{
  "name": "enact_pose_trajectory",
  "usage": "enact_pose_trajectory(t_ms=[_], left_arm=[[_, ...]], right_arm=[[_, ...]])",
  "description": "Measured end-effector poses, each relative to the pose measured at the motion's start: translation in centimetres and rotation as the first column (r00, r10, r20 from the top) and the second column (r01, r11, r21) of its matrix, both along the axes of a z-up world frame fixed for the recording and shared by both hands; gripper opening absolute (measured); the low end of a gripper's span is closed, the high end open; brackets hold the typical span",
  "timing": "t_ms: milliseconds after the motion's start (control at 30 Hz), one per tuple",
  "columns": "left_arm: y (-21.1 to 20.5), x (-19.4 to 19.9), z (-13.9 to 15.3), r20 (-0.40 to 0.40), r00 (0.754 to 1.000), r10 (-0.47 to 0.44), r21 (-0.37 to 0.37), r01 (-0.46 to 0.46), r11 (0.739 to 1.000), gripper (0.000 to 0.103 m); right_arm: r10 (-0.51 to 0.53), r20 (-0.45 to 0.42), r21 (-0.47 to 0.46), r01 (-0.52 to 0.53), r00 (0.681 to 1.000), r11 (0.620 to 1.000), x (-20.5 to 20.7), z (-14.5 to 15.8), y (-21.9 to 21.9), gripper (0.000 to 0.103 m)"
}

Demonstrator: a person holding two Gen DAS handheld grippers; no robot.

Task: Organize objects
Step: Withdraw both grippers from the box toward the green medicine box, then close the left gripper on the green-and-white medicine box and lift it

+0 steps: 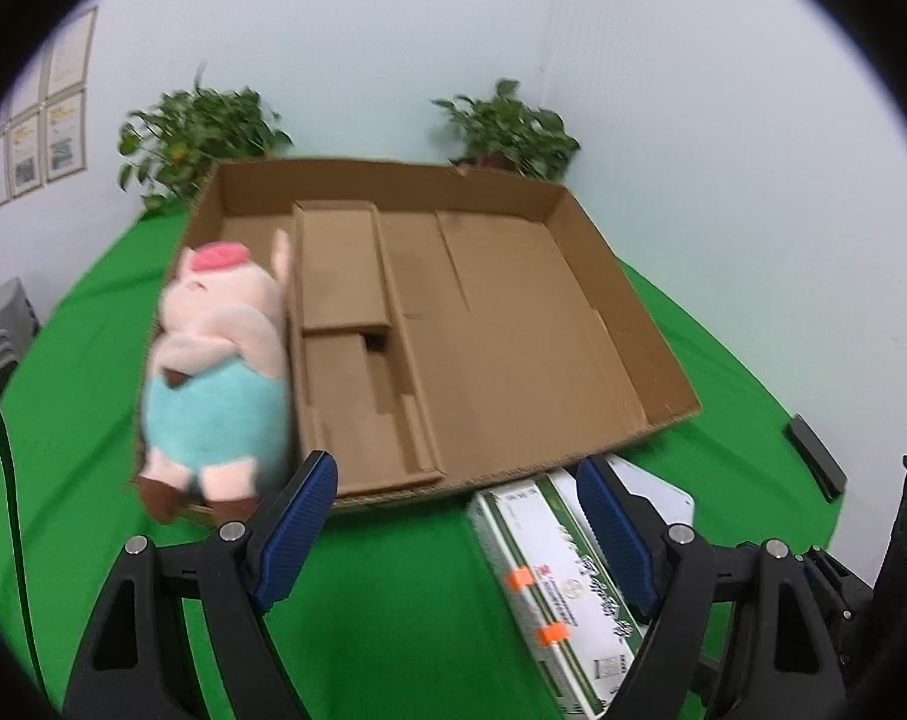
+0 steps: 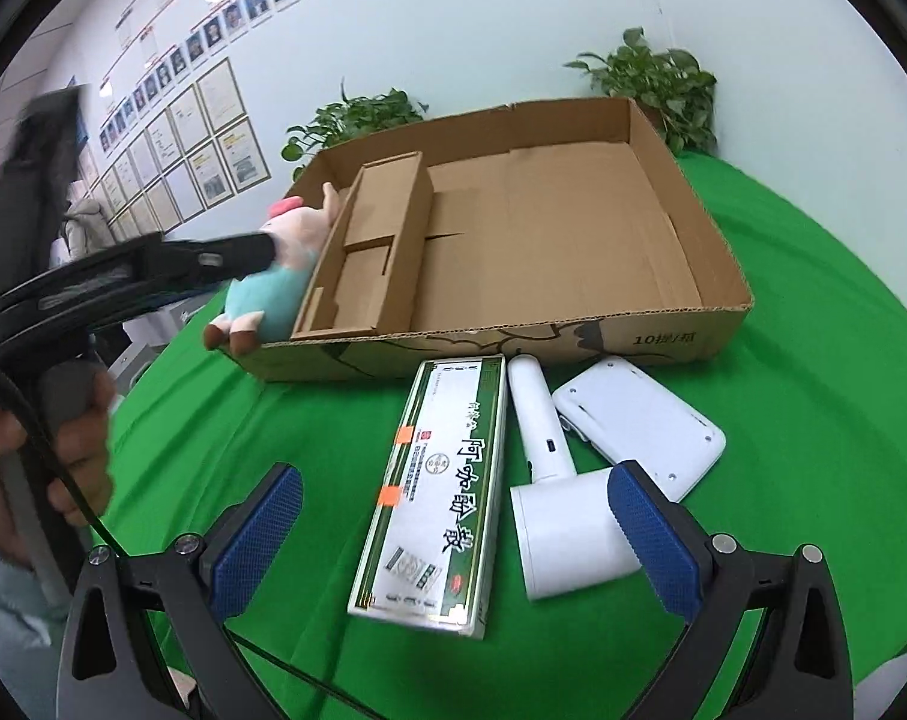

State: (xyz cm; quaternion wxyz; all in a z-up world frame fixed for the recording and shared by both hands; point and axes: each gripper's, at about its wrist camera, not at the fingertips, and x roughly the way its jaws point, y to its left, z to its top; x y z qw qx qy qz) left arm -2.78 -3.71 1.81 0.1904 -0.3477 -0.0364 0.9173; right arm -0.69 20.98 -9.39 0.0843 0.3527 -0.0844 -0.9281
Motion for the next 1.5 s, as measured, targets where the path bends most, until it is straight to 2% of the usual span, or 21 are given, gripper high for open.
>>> enact_pose_trajectory(t_ms=[67,167,300,400,433,467,500,567,667,767,800,833,933,1067,1267,1500], left_arm=[[0.6,-0.4,-1.0,0.039,0.999,-0.037,0.013,0.036,0.999,0.082],[1.1,-1.0,-2.8,0.111,0.989,-0.095,0.056,0.089,0.994,0.081],[1.2,-2.0,-5.8,0.228,0.961,-0.158,0.143,0.128,0.981,0.081],[1.2,-2.0,-7.5,0.289,0.936,-0.201,0.194,0.148,0.97,0.08],[1.3,-2.0,-7.9,0.305,0.929,-0.208,0.204,0.15,0.967,0.08],[1.5,-1.9,-8.4,0.322,0.922,-0.216,0.21,0.153,0.966,0.078],[1.7,-1.9,-8.9,0.337,0.913,-0.229,0.214,0.162,0.963,0.072],[2.2,-1.8,-9.4,0.352,0.905,-0.24,0.207,0.174,0.963,0.067],[2.6,-1.9,-10.1,0.365,0.898,-0.244,0.218,0.172,0.961,0.067],[2.9,-2.2,-10.7,0.384,0.888,-0.254,0.227,0.175,0.958,0.058],[3.1,-2.2,-11.0,0.391,0.884,-0.256,0.225,0.177,0.958,0.056],[3.2,-2.2,-11.2,0.397,0.88,-0.261,0.227,0.181,0.957,0.055],[3.4,-1.6,-11.5,0.398,0.878,-0.266,0.25,0.174,0.952,0.055],[3.6,-0.6,-11.6,0.393,0.881,-0.265,0.25,0.175,0.952,0.055],[3.6,1.7,-11.9,0.409,0.866,-0.288,0.284,0.179,0.942,0.055],[2.4,2.3,-12.5,0.439,0.845,-0.304,0.381,0.132,0.915,0.055]], right_arm=[[0.024,-0.01,-0.012,-0.024,1.0,1.0,0.5,0.1,0.2,0.102],[0.112,-0.014,-0.038,-0.113,0.994,0.993,1.7,-0.1,-0.2,0.102],[0.25,0.062,-0.123,-0.241,0.966,0.963,2.6,-2.3,-1.5,0.098],[0.266,0.112,-0.132,-0.251,0.957,0.959,2.8,-4.0,-2.4,0.098],[0.253,0.097,-0.121,-0.241,0.962,0.963,2.8,-4.2,-2.5,0.098],[0.247,0.092,-0.115,-0.236,0.965,0.965,2.8,-4.2,-2.6,0.098],[0.238,0.09,-0.108,-0.228,0.967,0.968,2.5,-4.2,-2.7,0.097],[0.215,0.099,-0.078,-0.208,0.972,0.975,2.0,-4.4,-2.9,0.093],[0.149,0.152,-0.007,-0.15,0.977,0.989,0.9,-5.4,-2.7,0.089],[0.121,0.191,-0.007,-0.122,0.974,0.993,-0.3,-6.4,-1.9,0.086],[0.122,0.207,-0.009,-0.122,0.971,0.992,-0.6,-6.8,-1.9,0.082],[0.125,0.216,-0.007,-0.126,0.968,0.992,-0.8,-7.0,-2.0,0.082],[0.138,0.216,0.034,-0.149,0.967,0.988,-0.5,-7.0,-2.9,0.069],[0.132,0.203,0.079,-0.151,0.97,0.985,0.0,-6.7,-3.2,0.067],[0.139,0.219,0.008,-0.145,0.966,0.989,1.6,-6.0,-1.8,0.066],[0.181,0.217,-0.164,-0.147,0.959,0.975,3.6,-5.1,0.2,0.064]])
